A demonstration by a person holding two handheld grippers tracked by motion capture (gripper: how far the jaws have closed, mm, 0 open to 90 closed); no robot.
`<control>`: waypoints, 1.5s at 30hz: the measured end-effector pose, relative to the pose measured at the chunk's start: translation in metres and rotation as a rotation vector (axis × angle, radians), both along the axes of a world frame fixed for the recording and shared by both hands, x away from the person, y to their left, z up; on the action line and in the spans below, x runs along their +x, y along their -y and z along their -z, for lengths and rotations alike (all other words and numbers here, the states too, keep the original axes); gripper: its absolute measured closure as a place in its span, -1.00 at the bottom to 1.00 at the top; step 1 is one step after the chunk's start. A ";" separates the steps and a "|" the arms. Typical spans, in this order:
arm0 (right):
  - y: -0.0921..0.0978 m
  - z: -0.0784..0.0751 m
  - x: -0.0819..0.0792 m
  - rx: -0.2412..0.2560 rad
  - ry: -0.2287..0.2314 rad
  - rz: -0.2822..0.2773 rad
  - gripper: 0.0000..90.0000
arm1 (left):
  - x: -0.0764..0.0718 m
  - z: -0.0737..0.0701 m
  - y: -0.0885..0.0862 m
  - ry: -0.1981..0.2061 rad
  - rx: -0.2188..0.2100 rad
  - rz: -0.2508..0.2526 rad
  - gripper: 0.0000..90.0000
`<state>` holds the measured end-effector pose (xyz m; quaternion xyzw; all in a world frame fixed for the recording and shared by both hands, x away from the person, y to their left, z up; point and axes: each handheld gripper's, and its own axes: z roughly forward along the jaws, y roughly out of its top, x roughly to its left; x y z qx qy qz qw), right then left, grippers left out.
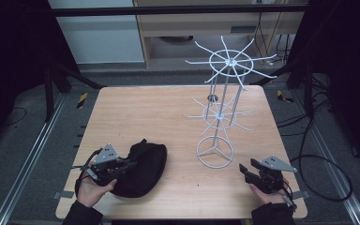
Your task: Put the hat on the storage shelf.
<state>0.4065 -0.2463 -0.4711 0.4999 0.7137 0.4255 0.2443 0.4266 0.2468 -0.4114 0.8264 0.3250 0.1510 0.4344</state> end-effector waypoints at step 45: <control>0.004 0.008 0.005 -0.040 0.060 0.041 -0.08 | -0.008 -0.143 0.020 0.462 -0.532 -0.050 0.86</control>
